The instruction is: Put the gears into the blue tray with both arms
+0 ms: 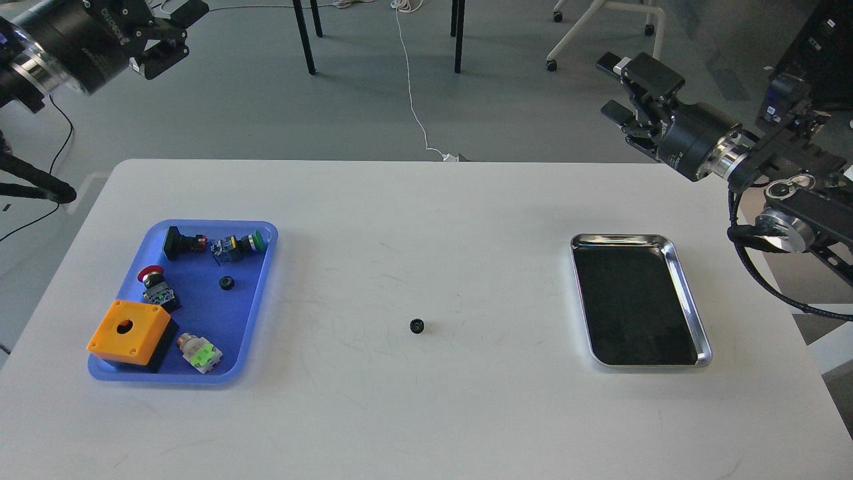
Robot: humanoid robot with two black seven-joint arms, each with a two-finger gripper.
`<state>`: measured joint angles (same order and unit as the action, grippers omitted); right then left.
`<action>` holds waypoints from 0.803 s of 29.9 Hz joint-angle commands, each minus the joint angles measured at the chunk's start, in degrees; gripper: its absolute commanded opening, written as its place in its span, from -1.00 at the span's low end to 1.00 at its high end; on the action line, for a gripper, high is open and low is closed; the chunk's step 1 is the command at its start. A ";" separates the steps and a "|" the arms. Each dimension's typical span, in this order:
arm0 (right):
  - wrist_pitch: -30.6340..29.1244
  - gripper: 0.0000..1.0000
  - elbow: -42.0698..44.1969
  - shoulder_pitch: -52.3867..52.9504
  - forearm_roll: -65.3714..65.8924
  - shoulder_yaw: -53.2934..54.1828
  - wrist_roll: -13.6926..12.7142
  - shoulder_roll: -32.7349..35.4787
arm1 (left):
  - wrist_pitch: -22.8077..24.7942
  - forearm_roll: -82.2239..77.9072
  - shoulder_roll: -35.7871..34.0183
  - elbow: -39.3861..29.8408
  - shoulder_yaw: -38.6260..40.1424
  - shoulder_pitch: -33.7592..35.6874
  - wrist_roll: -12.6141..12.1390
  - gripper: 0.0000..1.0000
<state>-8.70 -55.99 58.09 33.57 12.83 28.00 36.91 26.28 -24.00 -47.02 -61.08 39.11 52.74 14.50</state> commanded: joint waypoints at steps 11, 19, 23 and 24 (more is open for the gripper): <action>-12.13 0.97 2.28 -7.73 -31.99 2.81 0.00 2.81 | -5.80 -36.21 16.79 -13.18 -12.57 2.02 -2.28 0.95; -12.13 0.97 2.28 -7.73 -31.99 2.81 0.00 2.81 | -5.80 -36.21 16.79 -13.18 -12.57 2.02 -2.28 0.95; -12.13 0.97 2.28 -7.73 -31.99 2.81 0.00 2.81 | -5.80 -36.21 16.79 -13.18 -12.57 2.02 -2.28 0.95; -12.13 0.97 2.28 -7.73 -31.99 2.81 0.00 2.81 | -5.80 -36.21 16.79 -13.18 -12.57 2.02 -2.28 0.95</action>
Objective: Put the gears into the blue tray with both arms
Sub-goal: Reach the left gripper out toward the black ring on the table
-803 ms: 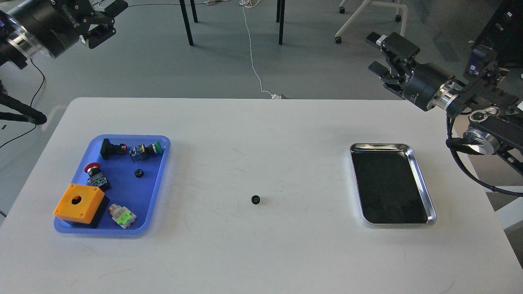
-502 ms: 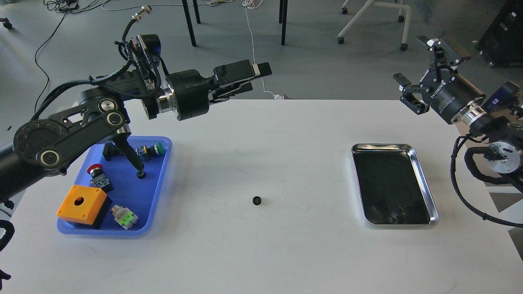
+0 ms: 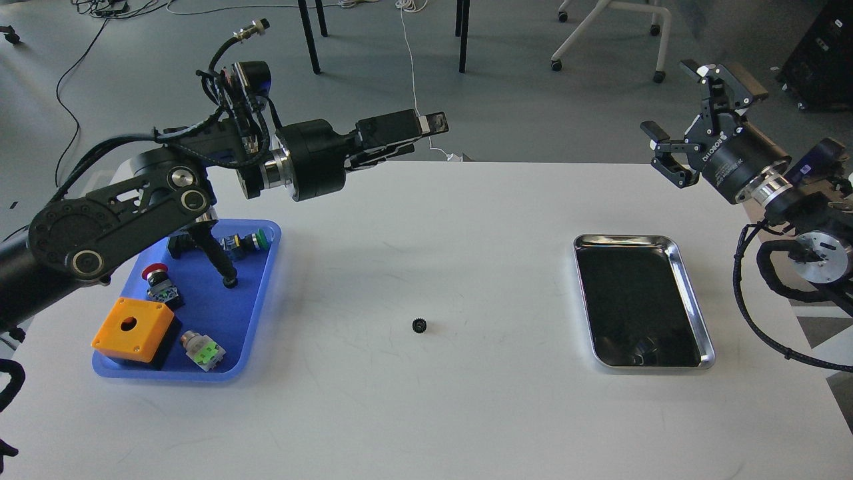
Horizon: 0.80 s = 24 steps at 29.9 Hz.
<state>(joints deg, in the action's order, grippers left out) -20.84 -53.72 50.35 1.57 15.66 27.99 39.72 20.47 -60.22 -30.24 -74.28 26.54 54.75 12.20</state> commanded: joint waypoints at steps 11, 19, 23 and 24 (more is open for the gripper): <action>0.01 0.97 0.02 0.02 0.01 -0.01 0.01 0.00 | 0.01 0.01 0.00 0.01 0.00 0.01 0.02 0.95; 0.01 0.97 0.02 0.02 0.01 -0.01 0.01 0.00 | 0.01 0.01 0.00 0.01 0.00 0.01 0.02 0.95; 0.01 0.97 0.02 0.02 0.01 -0.01 0.01 0.00 | 0.01 0.01 0.00 0.01 0.00 0.01 0.02 0.95; 0.01 0.97 0.02 0.02 0.01 -0.01 0.01 0.00 | 0.01 0.01 0.00 0.01 0.00 0.01 0.02 0.95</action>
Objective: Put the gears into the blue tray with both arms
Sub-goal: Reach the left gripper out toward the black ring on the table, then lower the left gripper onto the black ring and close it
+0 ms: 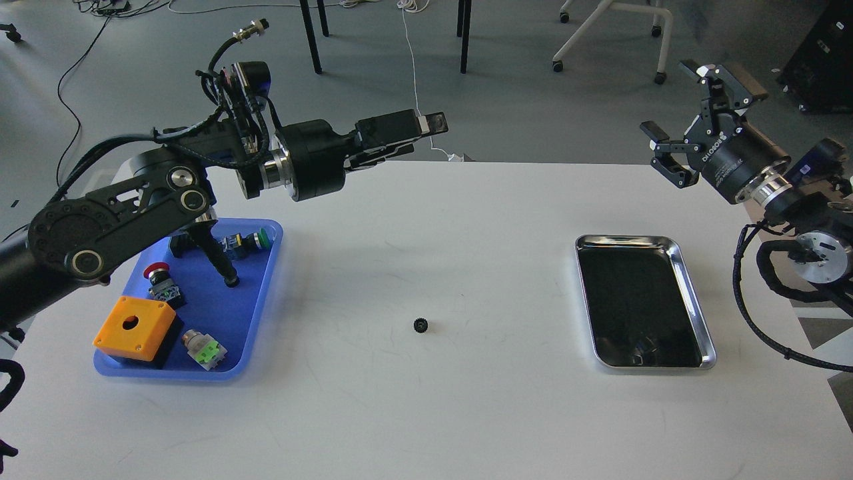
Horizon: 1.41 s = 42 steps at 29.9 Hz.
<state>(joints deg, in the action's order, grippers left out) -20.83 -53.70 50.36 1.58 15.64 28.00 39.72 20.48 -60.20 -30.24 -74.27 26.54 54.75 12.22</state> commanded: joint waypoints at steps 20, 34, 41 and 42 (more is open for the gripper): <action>-1.32 0.98 -3.87 -15.29 -2.98 12.66 0.00 3.78 | -5.54 -34.78 7.47 -2.37 -13.88 -3.42 0.17 0.96; -1.32 0.98 -5.01 -15.55 -2.98 12.57 0.00 3.69 | -13.01 -60.03 10.72 2.63 -17.75 -9.48 0.35 0.75; -1.32 0.98 -4.93 -15.55 -2.98 12.57 0.00 4.04 | -14.41 -63.72 13.53 7.73 -18.02 -12.39 0.35 0.42; -1.32 0.98 -4.92 -15.55 -2.98 12.66 0.00 4.39 | -14.76 -63.72 13.80 8.17 -18.02 -12.39 0.35 0.38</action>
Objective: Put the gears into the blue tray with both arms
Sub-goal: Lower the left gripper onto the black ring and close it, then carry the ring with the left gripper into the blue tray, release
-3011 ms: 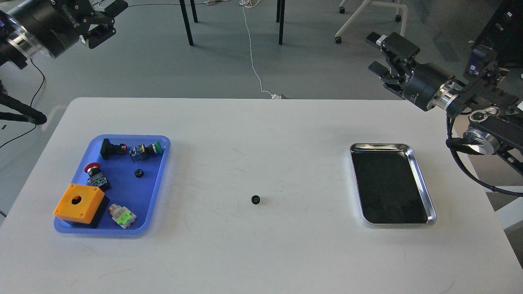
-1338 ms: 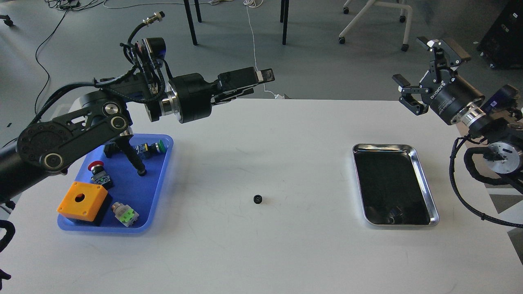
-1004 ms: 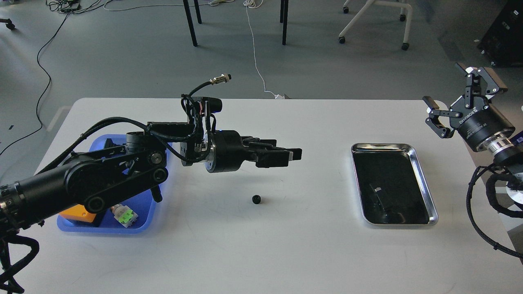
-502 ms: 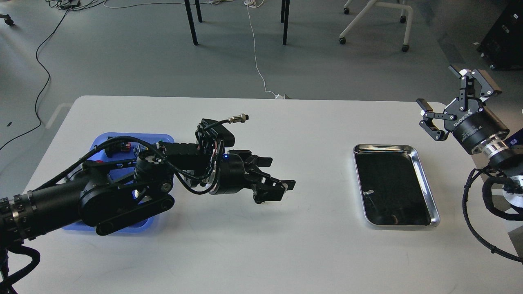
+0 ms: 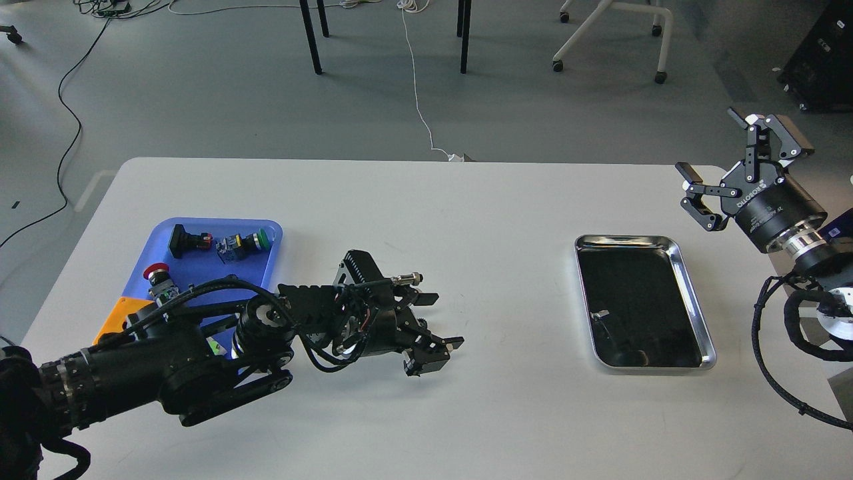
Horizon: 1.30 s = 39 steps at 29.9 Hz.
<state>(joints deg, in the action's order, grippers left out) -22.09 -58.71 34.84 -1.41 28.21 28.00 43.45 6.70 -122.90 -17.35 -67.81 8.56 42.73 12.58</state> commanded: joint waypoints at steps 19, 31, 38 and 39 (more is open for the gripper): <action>0.03 0.98 0.00 0.05 0.00 0.09 0.00 1.11 | -1.17 -1.03 -2.07 2.86 -0.13 -1.24 0.25 -0.16; 0.03 0.98 0.00 0.05 0.00 0.35 0.00 1.20 | -1.17 -1.12 -2.07 2.86 -0.04 -2.12 1.40 -0.38; 0.03 0.98 0.00 0.05 0.00 0.53 0.00 1.20 | -1.17 -0.41 -2.51 2.77 0.84 -2.21 1.31 -0.72; 0.03 0.98 0.00 0.05 0.00 0.53 0.00 1.20 | -1.25 -0.33 -2.51 2.77 0.93 -2.21 1.31 -0.75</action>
<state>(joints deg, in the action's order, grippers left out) -22.05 -58.71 34.90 -1.41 28.74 28.00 44.65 5.53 -123.61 -19.60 -64.95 9.06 40.53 13.96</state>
